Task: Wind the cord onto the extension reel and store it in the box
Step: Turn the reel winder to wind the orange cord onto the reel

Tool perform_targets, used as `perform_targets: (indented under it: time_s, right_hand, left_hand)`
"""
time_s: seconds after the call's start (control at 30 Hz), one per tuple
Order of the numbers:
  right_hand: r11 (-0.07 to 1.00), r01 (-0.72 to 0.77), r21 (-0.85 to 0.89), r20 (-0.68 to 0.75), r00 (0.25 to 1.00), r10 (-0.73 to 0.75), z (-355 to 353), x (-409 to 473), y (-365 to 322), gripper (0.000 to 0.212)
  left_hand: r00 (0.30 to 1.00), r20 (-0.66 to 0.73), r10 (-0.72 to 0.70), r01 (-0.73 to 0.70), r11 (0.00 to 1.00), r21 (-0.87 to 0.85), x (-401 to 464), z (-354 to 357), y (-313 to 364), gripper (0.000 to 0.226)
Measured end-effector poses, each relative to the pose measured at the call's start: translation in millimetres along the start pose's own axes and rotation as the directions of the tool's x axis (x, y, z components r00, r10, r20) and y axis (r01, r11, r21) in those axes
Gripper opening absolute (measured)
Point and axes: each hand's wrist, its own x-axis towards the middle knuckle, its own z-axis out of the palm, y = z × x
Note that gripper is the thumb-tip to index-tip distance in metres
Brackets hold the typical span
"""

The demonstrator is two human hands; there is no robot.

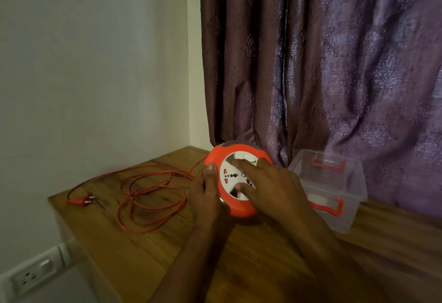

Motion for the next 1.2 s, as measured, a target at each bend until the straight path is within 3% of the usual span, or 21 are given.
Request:
perform_targets:
  time_s: [0.1, 0.23, 0.43, 0.57, 0.67, 0.73, 0.93, 1.07, 1.13, 1.2]
  right_hand:
    - [0.997, -0.083, -0.003, -0.086, 0.993, 0.082, 5, -1, -9, 0.060]
    - [0.987, -0.158, 0.039, -0.084, 0.983, 0.160, 3, -1, -13, 0.059]
    - [0.997, -0.062, 0.037, -0.141, 0.988, 0.067, -23, 6, 8, 0.040]
    - [0.996, 0.034, 0.078, 0.006, 0.999, -0.035, -27, 3, 6, 0.053]
    - [0.998, -0.054, 0.029, 0.053, 0.997, 0.052, -17, 1, -5, 0.056]
    - [0.993, -0.114, 0.025, 0.059, 0.992, 0.112, -11, 0, -10, 0.065]
    - [0.985, -0.167, 0.031, -0.106, 0.980, 0.170, 0, -2, -19, 0.062]
    - [0.959, -0.277, 0.063, -0.111, 0.953, 0.283, 6, -2, -21, 0.062]
    - [0.931, -0.342, 0.128, -0.071, 0.933, 0.353, 9, -2, -21, 0.061]
    - [0.854, -0.400, 0.333, -0.018, 0.903, 0.430, 8, 0, -17, 0.049]
  left_hand:
    - [1.000, -0.012, 0.011, -0.011, 1.000, 0.018, -1, 1, 1, 0.033]
    - [1.000, -0.003, 0.031, -0.031, 0.999, 0.031, -1, 2, 2, 0.034]
    - [1.000, 0.001, -0.015, 0.015, 1.000, -0.002, 5, -1, 2, 0.033]
    - [1.000, 0.012, -0.017, 0.017, 1.000, 0.006, 6, -2, -3, 0.034]
    - [1.000, 0.004, 0.017, -0.017, 0.998, 0.062, 3, 0, -3, 0.043]
    - [1.000, -0.013, 0.017, -0.017, 0.999, 0.035, 1, 1, 0, 0.034]
    - [0.999, -0.018, 0.047, -0.046, 0.998, 0.048, 0, 2, 5, 0.030]
    - [0.995, -0.004, 0.100, -0.100, 0.993, 0.064, -1, 3, -2, 0.038]
    - [0.992, 0.008, 0.124, -0.125, 0.989, 0.074, 0, 2, -5, 0.040]
    - [0.993, 0.009, 0.120, -0.121, 0.990, 0.079, 2, 2, -6, 0.043]
